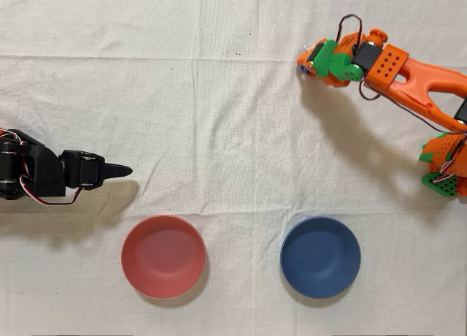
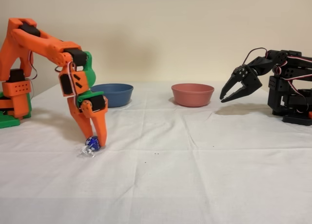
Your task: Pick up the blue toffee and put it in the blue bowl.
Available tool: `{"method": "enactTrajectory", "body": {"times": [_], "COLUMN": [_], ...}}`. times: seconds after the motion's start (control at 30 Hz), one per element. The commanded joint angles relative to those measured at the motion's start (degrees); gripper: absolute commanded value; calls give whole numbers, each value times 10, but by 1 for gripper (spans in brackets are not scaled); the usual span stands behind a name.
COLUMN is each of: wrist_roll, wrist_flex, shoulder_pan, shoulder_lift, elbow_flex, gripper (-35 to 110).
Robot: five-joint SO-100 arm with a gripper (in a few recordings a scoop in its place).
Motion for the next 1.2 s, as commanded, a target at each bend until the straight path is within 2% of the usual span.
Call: {"method": "enactTrajectory", "body": {"times": [0.0, 0.2, 0.5, 0.87, 1.17], "wrist_roll": [-21, -46, -60, -72, -69], "wrist_flex": [21, 41, 105, 142, 141], "shoulder_pan": [-41, -133, -298, -520, -647], "shoulder_lift": [122, 193, 241, 243, 215], "elbow_flex": [11, 22, -62, -106, -99], "gripper": [13, 13, 13, 13, 13]}}
